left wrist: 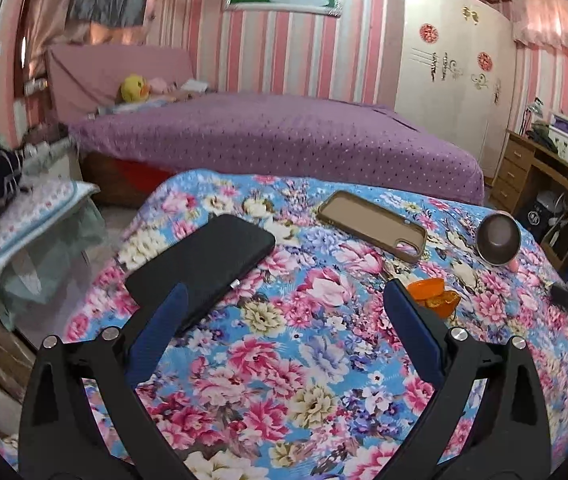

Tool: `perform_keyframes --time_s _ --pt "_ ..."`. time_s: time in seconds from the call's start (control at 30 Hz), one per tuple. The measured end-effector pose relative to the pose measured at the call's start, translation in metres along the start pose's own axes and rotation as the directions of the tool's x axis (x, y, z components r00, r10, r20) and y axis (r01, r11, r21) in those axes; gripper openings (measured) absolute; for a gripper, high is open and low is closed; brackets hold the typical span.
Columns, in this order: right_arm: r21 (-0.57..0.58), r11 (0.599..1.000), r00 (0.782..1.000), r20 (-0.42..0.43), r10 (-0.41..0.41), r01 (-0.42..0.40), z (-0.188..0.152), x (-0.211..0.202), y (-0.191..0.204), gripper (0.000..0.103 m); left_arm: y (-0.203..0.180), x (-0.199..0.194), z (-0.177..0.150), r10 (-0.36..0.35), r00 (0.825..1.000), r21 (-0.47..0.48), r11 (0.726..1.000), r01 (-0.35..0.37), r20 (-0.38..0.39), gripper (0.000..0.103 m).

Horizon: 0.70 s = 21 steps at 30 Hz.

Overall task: Collect trash
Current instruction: 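Grasp the orange peel with the right gripper while the left gripper approaches the orange cup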

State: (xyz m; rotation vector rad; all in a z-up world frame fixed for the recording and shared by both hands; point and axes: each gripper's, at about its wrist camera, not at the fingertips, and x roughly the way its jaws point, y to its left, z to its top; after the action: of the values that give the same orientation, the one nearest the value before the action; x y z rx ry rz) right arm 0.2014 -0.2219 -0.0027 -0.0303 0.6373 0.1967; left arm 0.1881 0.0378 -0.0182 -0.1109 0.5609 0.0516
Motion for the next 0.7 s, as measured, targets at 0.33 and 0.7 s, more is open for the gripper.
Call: perform_keyframes --time_s 0.33,0.7 --pt "-0.085 0.993 0.986 -0.148 0.071 -0.085 0.001 0.086 0.058 0.087 0.006 0.027 -0.004 0.005 0.996 -0.038 0.999 -0.009 -0.089 0.095" --pt "-0.093 0.987 0.974 -0.195 0.113 -0.133 0.0 0.098 0.057 0.031 -0.022 0.047 -0.01 -0.011 0.992 0.022 1.0 0.014 -0.129 0.095"
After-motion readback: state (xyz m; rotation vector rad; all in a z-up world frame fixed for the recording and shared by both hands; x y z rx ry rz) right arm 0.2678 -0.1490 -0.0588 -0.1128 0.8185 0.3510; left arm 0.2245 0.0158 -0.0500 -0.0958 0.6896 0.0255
